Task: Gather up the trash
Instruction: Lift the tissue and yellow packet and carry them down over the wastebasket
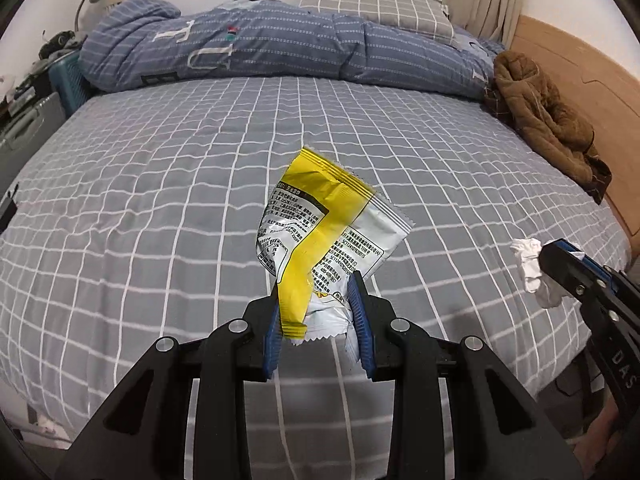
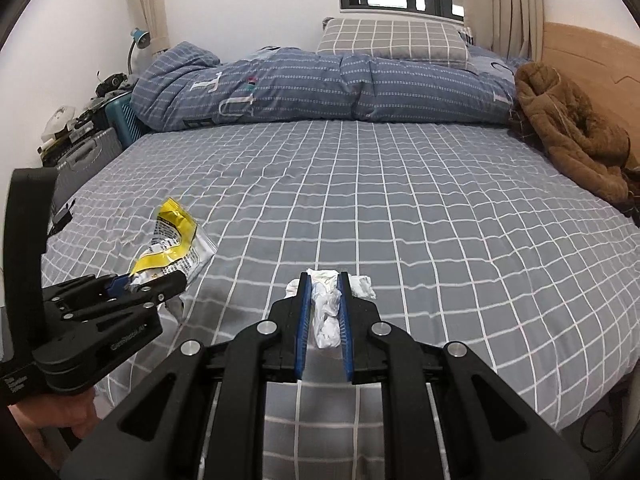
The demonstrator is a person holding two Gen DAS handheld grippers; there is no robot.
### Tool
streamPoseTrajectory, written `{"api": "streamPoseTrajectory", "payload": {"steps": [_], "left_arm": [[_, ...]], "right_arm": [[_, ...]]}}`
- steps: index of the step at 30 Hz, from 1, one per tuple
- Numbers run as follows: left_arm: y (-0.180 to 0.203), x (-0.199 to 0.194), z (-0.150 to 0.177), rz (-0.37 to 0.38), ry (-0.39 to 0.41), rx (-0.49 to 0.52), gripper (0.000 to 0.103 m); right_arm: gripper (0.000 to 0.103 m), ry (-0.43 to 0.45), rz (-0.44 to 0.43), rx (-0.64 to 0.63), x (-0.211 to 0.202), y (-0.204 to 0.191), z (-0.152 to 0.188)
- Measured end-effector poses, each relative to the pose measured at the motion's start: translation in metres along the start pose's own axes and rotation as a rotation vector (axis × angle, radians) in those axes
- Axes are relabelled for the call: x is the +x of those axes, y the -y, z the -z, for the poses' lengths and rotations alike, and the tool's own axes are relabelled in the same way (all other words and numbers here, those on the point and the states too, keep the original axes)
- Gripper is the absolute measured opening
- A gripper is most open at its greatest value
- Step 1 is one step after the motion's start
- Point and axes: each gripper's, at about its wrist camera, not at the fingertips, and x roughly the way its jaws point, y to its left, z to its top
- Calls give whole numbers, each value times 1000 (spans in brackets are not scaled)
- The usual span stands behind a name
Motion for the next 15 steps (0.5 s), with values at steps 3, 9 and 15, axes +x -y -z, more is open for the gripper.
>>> {"api": "streamPoseTrajectory", "payload": {"steps": [3,9,15], "left_arm": [[-1,-10,13,-1,-5,0,30],[1,-28,37,11,-16,-5,30],[-4,-51,61,23,-14,-20,30]], "right_arm": [[13,-11,3,-9,-8,-5,11],[13,-5,9,-16,-29,-13,29],[13,-11,-2,6,-52,-16,51]]}}
